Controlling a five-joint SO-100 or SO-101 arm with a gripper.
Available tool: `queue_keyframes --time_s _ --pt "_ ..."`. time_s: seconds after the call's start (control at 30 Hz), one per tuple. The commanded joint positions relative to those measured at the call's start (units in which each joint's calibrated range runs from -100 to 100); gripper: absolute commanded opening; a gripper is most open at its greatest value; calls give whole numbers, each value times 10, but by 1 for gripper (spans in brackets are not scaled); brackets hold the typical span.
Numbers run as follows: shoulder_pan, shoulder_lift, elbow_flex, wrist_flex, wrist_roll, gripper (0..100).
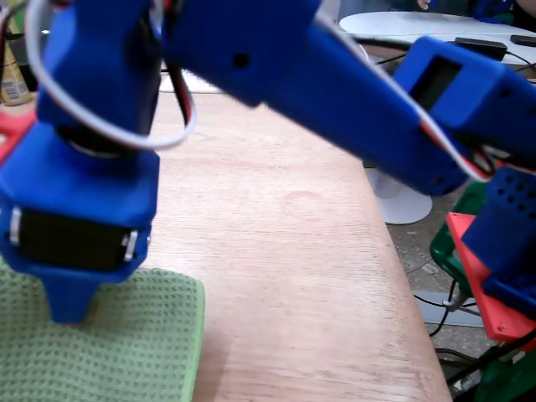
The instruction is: Clean the table
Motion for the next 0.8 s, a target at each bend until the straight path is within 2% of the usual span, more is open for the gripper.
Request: queue_keyframes --time_s 0.0,0.1,0.33,0.53,0.77 --pt "5 32 -29 -13 -1 0" --pt "32 103 -29 -51 0 0" --pt "87 103 -29 -40 6 0" --pt "128 106 -29 25 5 0" --pt "128 112 -29 89 5 0"
